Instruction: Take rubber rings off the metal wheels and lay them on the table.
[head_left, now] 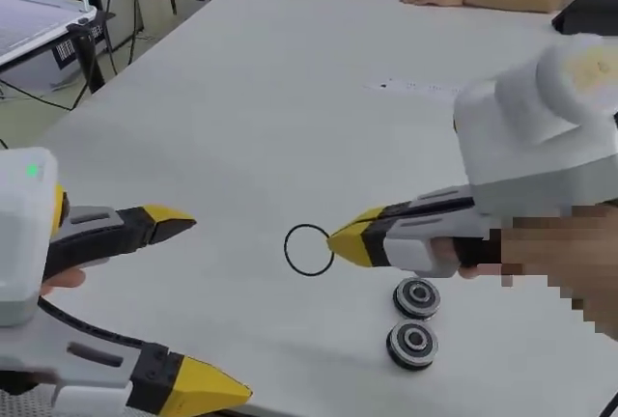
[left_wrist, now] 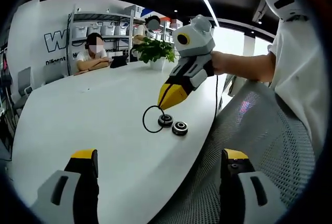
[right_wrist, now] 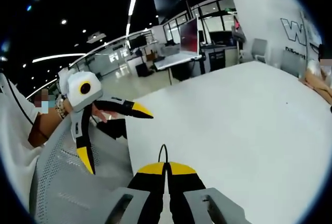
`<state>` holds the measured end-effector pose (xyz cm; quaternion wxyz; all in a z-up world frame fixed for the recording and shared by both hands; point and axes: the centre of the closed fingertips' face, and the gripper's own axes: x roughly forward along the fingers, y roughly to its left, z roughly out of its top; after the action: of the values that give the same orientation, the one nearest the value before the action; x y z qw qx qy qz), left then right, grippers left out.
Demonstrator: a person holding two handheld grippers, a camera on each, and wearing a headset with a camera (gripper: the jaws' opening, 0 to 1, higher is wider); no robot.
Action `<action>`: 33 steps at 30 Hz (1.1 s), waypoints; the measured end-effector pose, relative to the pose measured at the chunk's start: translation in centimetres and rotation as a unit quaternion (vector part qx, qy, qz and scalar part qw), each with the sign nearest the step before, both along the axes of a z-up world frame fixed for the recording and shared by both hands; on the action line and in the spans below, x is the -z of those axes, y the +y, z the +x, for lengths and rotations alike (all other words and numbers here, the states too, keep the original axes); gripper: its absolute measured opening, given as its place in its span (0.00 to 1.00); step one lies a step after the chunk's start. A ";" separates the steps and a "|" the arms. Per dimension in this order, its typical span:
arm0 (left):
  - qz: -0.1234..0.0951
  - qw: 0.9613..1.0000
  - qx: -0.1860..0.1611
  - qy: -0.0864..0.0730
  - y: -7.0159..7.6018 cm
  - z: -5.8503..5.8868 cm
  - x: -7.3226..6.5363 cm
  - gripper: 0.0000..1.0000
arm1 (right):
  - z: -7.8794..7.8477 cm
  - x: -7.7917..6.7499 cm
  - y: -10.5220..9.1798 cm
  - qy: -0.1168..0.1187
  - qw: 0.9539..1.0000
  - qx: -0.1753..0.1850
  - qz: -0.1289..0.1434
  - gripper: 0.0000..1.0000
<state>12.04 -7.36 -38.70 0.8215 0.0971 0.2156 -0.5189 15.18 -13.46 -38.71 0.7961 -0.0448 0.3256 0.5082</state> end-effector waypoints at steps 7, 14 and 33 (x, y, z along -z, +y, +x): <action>-0.004 1.000 -0.005 0.004 0.1 0.2 0.0 0.96 | -0.1 2.2 -0.9 0.036 0.999 0.020 0.001 0.00; -0.006 1.000 -0.012 0.008 0.3 0.4 0.1 0.96 | 0.4 3.1 -1.5 0.075 0.996 0.045 0.025 0.00; -0.004 0.999 -0.017 0.028 0.6 0.4 0.7 0.95 | -0.3 7.5 -2.9 0.098 0.993 0.044 -0.059 0.00</action>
<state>12.43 -6.79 -39.44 0.8244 0.0754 0.2379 -0.5079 14.89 -16.35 -46.24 0.7781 -0.0271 0.4326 0.4545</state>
